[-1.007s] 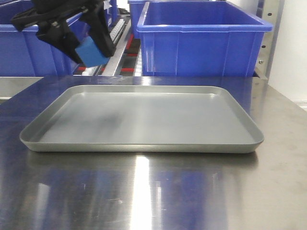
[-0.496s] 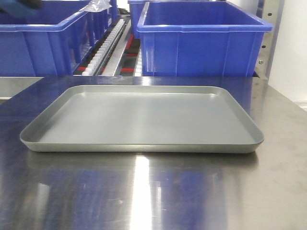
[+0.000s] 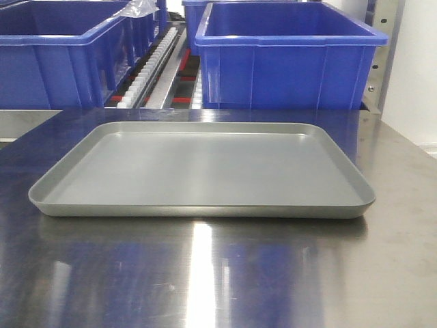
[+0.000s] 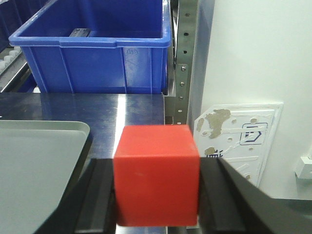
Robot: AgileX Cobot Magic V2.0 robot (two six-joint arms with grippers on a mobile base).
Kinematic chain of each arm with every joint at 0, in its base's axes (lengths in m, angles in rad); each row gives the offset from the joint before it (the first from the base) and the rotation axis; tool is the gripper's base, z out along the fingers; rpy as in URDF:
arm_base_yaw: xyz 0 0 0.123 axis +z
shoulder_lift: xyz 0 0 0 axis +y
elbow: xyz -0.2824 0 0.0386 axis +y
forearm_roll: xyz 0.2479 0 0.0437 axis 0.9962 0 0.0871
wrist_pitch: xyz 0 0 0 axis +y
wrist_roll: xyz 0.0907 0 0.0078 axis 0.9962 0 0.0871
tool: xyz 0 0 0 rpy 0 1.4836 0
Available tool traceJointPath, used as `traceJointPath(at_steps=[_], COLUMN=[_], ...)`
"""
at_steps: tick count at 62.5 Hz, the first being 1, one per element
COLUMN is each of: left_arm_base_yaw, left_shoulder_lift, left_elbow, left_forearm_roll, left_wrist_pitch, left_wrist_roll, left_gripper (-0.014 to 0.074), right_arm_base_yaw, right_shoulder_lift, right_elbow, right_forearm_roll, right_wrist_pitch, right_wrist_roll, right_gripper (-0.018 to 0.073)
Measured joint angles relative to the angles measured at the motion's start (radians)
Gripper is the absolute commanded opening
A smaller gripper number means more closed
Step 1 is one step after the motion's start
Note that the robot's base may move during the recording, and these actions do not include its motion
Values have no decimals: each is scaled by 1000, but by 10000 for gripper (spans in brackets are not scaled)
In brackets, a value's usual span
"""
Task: Sort and place red and blue blocks on shelf
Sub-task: 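Lift the blue cube with the left gripper off the tray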
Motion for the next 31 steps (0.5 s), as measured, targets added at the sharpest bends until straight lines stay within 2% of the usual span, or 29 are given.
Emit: traceJointPath(at_steps=[10, 19, 31], left_arm_base_yaw=[47, 47, 47], left_shoulder_lift=[-152, -273, -317], left_elbow=[36, 38, 38], left_forearm_roll=[2, -34, -43], left_wrist_pitch=[2, 2, 0], left_wrist_roll=[0, -15, -18], left_gripper=[123, 123, 123], right_arm_base_yaw=[0, 0, 0], right_shoulder_lift=[0, 0, -2], right_elbow=[0, 0, 0], right_forearm_roll=[0, 0, 0], right_wrist_pitch=[0, 0, 0], right_wrist_roll=[0, 0, 2], right_gripper=[51, 51, 51])
